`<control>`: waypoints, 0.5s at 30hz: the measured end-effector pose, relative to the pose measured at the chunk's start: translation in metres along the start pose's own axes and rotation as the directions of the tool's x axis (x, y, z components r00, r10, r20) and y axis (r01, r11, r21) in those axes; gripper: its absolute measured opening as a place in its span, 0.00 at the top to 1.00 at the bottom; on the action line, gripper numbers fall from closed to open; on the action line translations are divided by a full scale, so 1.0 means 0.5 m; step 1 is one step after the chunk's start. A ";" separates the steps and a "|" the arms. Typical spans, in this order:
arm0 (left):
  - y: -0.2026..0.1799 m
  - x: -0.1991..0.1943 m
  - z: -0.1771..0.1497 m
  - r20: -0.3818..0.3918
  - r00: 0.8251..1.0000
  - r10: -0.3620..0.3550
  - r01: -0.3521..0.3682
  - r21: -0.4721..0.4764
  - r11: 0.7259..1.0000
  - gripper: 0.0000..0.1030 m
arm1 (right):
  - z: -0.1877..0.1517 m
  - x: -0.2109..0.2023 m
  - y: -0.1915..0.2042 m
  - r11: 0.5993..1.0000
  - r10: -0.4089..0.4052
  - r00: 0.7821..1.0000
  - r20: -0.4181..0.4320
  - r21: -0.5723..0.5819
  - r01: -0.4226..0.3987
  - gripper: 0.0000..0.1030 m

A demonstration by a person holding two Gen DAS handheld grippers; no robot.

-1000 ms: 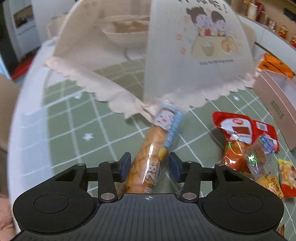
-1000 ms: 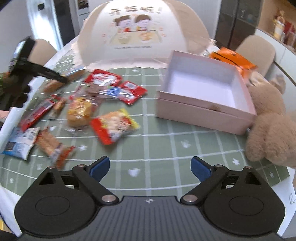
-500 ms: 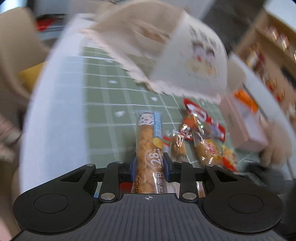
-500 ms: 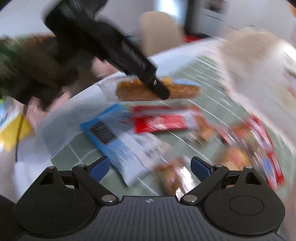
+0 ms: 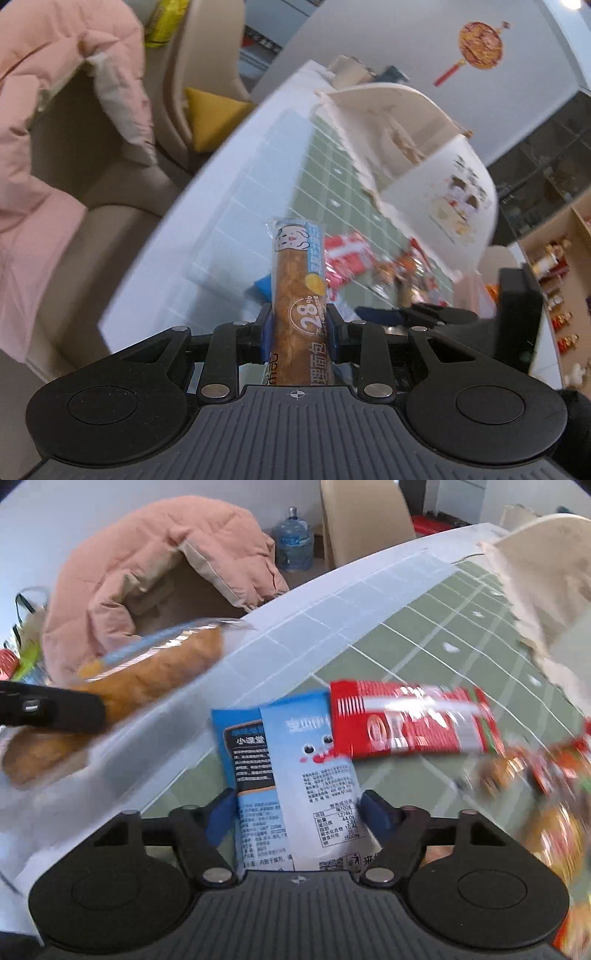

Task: Organize snacks
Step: 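Grasp the tube-shaped peanut snack with the left tool while the right tool grasps the blue snack bag, then drop the peanut snack into the pink box with the left tool while the right drops the blue bag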

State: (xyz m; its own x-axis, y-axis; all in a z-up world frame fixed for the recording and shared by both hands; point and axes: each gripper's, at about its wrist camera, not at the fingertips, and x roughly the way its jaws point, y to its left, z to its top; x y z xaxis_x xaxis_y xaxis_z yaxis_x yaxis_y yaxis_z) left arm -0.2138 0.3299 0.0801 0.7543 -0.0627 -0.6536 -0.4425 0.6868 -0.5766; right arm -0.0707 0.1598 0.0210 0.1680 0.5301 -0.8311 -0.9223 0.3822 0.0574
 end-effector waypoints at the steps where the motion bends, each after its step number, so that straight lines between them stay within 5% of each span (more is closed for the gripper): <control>1: -0.021 0.001 -0.005 -0.001 1.000 -0.015 0.015 0.017 1.000 0.69 | -0.018 -0.025 0.002 1.000 -0.011 1.000 0.017 0.005 0.011 0.34; 8: -0.177 0.035 -0.087 -0.090 0.986 -0.139 0.150 0.126 0.981 0.69 | -0.214 -0.252 -0.102 0.960 -0.137 0.985 0.109 0.260 0.104 0.34; 12: -0.288 0.075 -0.153 -0.181 0.956 -0.232 0.266 0.196 0.944 0.69 | -0.347 -0.370 -0.173 0.877 -0.255 0.958 0.135 0.449 0.170 0.34; 15: -0.387 0.105 -0.176 -0.220 0.920 -0.323 0.374 0.256 0.891 0.69 | -0.424 -0.434 -0.211 0.833 -0.342 0.925 0.167 0.510 0.216 0.34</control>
State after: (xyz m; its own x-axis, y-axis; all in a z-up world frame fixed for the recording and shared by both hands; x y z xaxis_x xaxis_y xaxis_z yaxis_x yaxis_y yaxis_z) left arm -0.1314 0.1296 0.1144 0.7303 -0.4390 -0.5234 0.0121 0.7744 -0.6326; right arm -0.0837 -0.1559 0.0779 0.5293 0.4857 -0.6956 -0.5542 0.8188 0.1501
